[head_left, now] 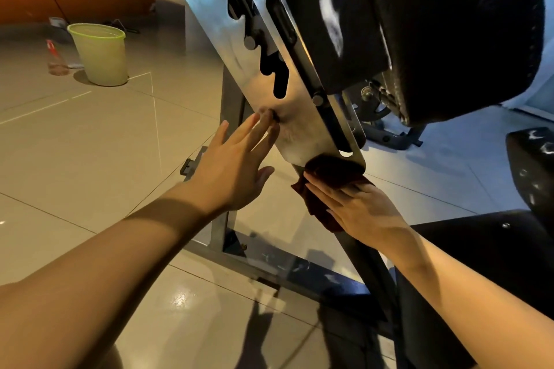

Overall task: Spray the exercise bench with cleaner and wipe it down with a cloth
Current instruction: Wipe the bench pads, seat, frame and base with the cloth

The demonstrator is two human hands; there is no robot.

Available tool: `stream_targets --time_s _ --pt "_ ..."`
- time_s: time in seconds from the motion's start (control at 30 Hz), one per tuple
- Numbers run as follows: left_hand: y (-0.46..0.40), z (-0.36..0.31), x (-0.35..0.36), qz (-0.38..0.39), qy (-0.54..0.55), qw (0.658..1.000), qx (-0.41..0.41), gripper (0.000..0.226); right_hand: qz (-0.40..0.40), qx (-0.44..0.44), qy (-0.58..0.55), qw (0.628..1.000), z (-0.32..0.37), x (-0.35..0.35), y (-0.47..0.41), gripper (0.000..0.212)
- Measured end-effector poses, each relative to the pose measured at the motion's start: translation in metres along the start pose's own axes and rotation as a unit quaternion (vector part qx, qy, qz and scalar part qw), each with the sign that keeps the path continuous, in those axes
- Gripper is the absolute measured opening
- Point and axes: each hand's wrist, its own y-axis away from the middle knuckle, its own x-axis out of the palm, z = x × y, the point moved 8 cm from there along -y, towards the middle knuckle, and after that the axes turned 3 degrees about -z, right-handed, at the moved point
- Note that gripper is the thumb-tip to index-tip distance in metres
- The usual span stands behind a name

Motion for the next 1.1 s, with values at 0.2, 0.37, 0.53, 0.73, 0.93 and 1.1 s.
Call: stream_targets --time_s 0.2,0.37,0.53,0.73,0.93,1.1 --pt "0.000 0.001 0.000 0.002 0.015 1.000 0.005 0.072 -0.043 0.013 0.114 0.992 0.007 0.000 -0.048 0.073" --pt "-0.001 0.005 -0.001 0.014 0.004 1.000 0.010 0.071 0.027 -0.009 0.068 0.997 0.004 0.016 -0.010 0.081" --pt "-0.001 0.004 0.001 0.016 0.015 1.000 0.011 0.069 0.020 -0.026 0.026 0.999 0.001 0.015 0.005 0.066" --pt "0.000 0.003 0.001 0.013 0.023 1.000 0.015 0.069 0.008 -0.036 0.074 0.997 0.010 0.007 -0.030 0.064" --pt "-0.001 0.009 0.000 0.015 0.011 0.999 0.036 0.069 -0.040 -0.020 0.072 0.996 0.002 -0.003 -0.055 0.071" --pt "0.000 0.010 0.002 0.013 0.010 0.999 0.040 0.068 -0.102 -0.004 0.044 0.994 -0.020 -0.019 -0.007 0.064"
